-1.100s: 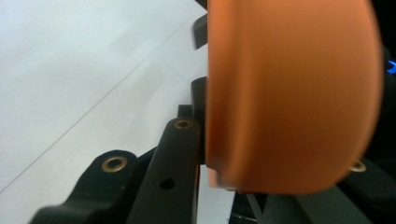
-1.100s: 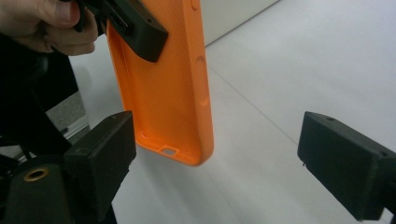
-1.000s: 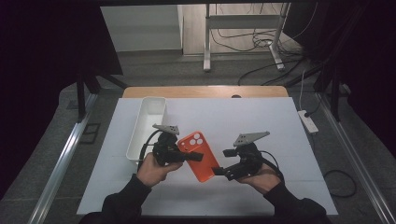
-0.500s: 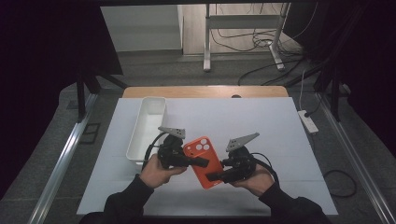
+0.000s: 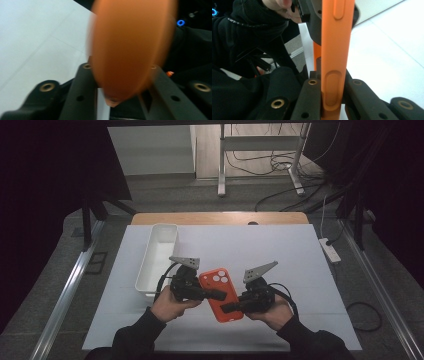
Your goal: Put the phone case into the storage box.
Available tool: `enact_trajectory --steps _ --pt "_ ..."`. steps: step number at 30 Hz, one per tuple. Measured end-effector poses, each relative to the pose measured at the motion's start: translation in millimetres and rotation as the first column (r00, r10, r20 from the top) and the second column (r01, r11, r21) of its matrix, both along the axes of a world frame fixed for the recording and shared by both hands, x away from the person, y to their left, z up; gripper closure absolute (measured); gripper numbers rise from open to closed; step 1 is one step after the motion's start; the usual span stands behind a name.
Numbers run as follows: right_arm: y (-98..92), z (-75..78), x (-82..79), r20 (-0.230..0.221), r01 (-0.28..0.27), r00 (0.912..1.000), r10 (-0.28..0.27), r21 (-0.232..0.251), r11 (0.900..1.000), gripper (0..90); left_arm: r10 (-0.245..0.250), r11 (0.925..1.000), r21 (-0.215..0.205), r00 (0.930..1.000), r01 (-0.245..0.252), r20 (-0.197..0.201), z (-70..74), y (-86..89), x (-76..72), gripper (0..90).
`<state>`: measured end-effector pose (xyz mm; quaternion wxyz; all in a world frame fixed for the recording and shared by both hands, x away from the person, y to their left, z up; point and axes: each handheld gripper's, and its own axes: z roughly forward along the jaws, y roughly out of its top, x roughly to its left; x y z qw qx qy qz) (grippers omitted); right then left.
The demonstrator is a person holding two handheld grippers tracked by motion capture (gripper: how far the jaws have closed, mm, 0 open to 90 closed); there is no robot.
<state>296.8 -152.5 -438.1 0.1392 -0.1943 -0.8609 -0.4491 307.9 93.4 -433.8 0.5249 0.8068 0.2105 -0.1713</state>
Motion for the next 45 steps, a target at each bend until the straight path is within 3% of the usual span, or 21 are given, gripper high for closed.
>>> enact_trajectory --steps 4,7,11,14,23,26,31,32,35,38,39,44,45 --pt "-1.6 3.3 -1.3 0.048 0.047 0.9977 -0.047 -0.007 0.999 85.8 0.066 0.9966 0.047 0.9962 -0.069 0.056 3.0 0.1 -2.0 58.7" --pt "-3.2 5.0 -2.1 0.096 0.079 0.9924 -0.076 -0.02 0.997 85.7 0.115 0.991 0.06 0.9909 -0.119 0.07 4.7 1.9 -1.6 45.0" --pt "-4.1 6.5 -3.4 0.143 0.115 0.9835 -0.111 -0.025 0.993 85.6 0.173 0.9801 0.081 0.9803 -0.181 0.095 6.6 4.2 -2.4 35.5" --pt "-5.5 8.4 -4.2 0.188 0.153 0.9714 -0.145 -0.029 0.988 85.6 0.21 0.9702 0.094 0.9689 -0.223 0.131 7.2 5.1 -3.9 27.9" --pt "-9.8 11.5 -6.2 0.276 0.237 0.9348 -0.223 -0.018 0.971 85.4 0.311 0.9262 0.152 0.927 -0.345 0.209 9.6 4.5 -10.2 14.2" --pt "-9.7 11.6 -7.0 0.294 0.254 0.9259 -0.237 -0.021 0.967 85.4 0.346 0.9073 0.166 0.9104 -0.386 0.226 9.8 5.1 -11.8 12.1" --pt "-9.2 10.7 -7.5 0.303 0.278 0.9166 -0.261 -0.013 0.961 85.4 0.381 0.8871 0.173 0.8901 -0.428 0.25 10.6 7.8 -14.9 15.9" --pt "-9.1 10.6 -7.7 0.306 0.282 0.9142 -0.265 -0.012 0.959 85.4 0.381 0.8871 0.173 0.8901 -0.428 0.25 10.6 7.8 -14.9 17.7" --pt "-8.6 10.1 -8.2 0.314 0.293 0.9087 -0.275 -0.011 0.956 85.4 0.383 0.8805 0.178 0.8808 -0.439 0.278 12.0 7.6 -18.5 25.0" --pt "-7.6 9.6 -8.8 0.322 0.302 0.9037 -0.282 -0.014 0.953 85.4 0.388 0.8785 0.176 0.8785 -0.444 0.279 12.7 6.6 -20.0 35.7" --pt "-7.1 9.3 -9.1 0.329 0.304 0.9011 -0.283 -0.015 0.952 85.4 0.384 0.8825 0.172 0.8814 -0.438 0.276 13.7 5.5 -21.1 39.8" --pt "-5.3 8.7 -10.3 0.338 0.307 0.8973 -0.284 -0.015 0.952 85.3 0.392 0.8825 0.162 0.8809 -0.442 0.265 14.6 3.0 -22.5 51.4" --pt "-5.1 8.6 -10.7 0.341 0.31 0.8954 -0.287 -0.015 0.951 85.3 0.391 0.885 0.16 0.8845 -0.437 0.254 14.2 2.7 -22.3 54.3"
